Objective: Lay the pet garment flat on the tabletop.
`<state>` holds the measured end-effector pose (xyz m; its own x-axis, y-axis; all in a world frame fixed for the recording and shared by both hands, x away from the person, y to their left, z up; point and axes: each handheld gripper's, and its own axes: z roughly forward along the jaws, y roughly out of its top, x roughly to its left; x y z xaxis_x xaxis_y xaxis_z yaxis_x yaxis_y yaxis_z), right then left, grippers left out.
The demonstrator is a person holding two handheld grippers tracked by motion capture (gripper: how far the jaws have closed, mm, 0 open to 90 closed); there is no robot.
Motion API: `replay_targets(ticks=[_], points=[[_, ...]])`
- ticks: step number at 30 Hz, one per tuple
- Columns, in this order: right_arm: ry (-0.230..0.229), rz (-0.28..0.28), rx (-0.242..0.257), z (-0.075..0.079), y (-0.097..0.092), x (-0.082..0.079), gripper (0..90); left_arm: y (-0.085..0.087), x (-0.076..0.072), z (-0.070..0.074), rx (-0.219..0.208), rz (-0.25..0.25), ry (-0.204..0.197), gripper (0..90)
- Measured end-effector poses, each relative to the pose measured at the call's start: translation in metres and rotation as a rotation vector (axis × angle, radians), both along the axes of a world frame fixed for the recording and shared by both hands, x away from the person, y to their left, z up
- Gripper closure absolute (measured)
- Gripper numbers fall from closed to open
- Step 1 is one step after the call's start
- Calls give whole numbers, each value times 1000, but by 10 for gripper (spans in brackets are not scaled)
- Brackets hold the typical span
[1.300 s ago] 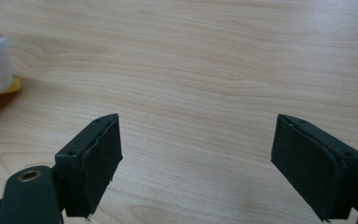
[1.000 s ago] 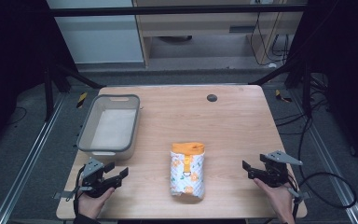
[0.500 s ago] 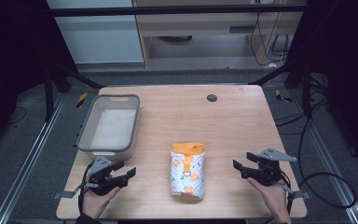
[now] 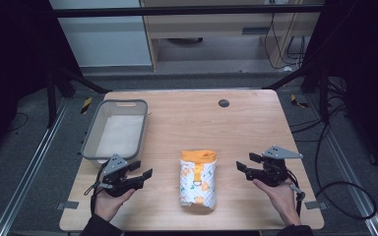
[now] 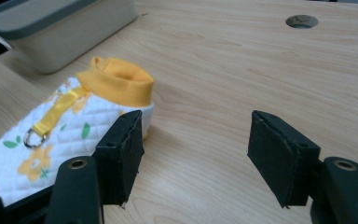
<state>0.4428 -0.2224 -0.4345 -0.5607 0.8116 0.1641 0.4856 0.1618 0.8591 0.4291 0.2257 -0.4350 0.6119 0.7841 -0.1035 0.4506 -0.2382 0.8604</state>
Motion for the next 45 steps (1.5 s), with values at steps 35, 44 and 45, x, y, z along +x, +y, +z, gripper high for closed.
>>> replay_targets(ticks=[35,44,45], points=[[37,174,-51,-12,66,40,435,-71,59,-14,69,-126,59,386],[90,209,-43,-26,68,46,431,-82,68,-25,83,-152,91,384],[100,215,-42,-29,69,47,432,-83,69,-27,75,-160,102,384]])
